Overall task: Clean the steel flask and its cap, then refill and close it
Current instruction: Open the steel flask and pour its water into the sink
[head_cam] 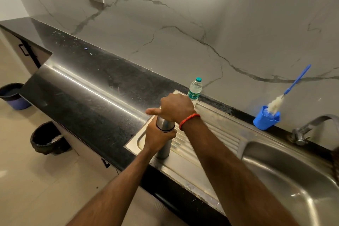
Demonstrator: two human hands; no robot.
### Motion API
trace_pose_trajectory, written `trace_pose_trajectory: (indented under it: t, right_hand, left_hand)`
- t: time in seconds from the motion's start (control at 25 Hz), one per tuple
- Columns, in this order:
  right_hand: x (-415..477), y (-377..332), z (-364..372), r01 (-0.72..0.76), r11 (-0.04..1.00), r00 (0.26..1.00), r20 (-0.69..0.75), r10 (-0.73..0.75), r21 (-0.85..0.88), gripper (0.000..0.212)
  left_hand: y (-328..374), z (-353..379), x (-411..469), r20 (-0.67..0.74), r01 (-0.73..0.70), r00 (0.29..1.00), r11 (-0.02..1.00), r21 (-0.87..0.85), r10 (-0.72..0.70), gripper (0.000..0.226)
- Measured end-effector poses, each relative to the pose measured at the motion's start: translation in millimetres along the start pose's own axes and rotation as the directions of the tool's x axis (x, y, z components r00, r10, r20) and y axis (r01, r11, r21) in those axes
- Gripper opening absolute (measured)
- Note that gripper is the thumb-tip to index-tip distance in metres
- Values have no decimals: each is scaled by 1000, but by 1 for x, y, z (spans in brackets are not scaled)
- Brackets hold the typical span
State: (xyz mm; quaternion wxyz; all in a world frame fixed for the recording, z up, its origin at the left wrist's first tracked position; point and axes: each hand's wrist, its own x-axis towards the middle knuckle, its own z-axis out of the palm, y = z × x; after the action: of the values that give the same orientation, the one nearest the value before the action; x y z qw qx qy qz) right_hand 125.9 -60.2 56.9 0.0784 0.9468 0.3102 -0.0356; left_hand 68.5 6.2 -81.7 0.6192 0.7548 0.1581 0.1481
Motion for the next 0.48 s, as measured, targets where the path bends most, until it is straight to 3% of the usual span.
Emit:
trace_pose_trajectory:
  t: [0.08, 0.16, 0.24, 0.32, 0.4, 0.48]
  right_hand:
    - [2, -5, 3, -10, 1000, 997, 83, 10, 9, 60]
    - [1, 1, -5, 126, 987, 979, 150, -140, 95, 34]
    - [-3, 8, -19, 253, 944, 923, 240, -302, 213, 47]
    - [-4, 7, -16, 197, 953, 946, 209, -246, 232, 56]
    - [-4, -1, -8, 133, 989, 983, 118, -139, 62, 56]
    - [-1, -1, -6, 174, 984, 975, 130, -178, 44, 40]
  left_hand:
    - [-2, 0, 2, -1, 4, 1000, 1000, 13, -4, 51]
    - [-2, 1, 2, -11, 6, 1000, 999, 31, -6, 51]
    - [-1, 1, 2, -10, -6, 1000, 999, 39, 6, 53]
    - [-3, 0, 2, 14, -12, 1000, 1000, 16, 12, 53]
    - [-6, 0, 3, 5, 3, 1000, 1000, 2, -3, 48]
    - [-6, 1, 3, -15, -1, 1000, 1000, 6, 1, 49]
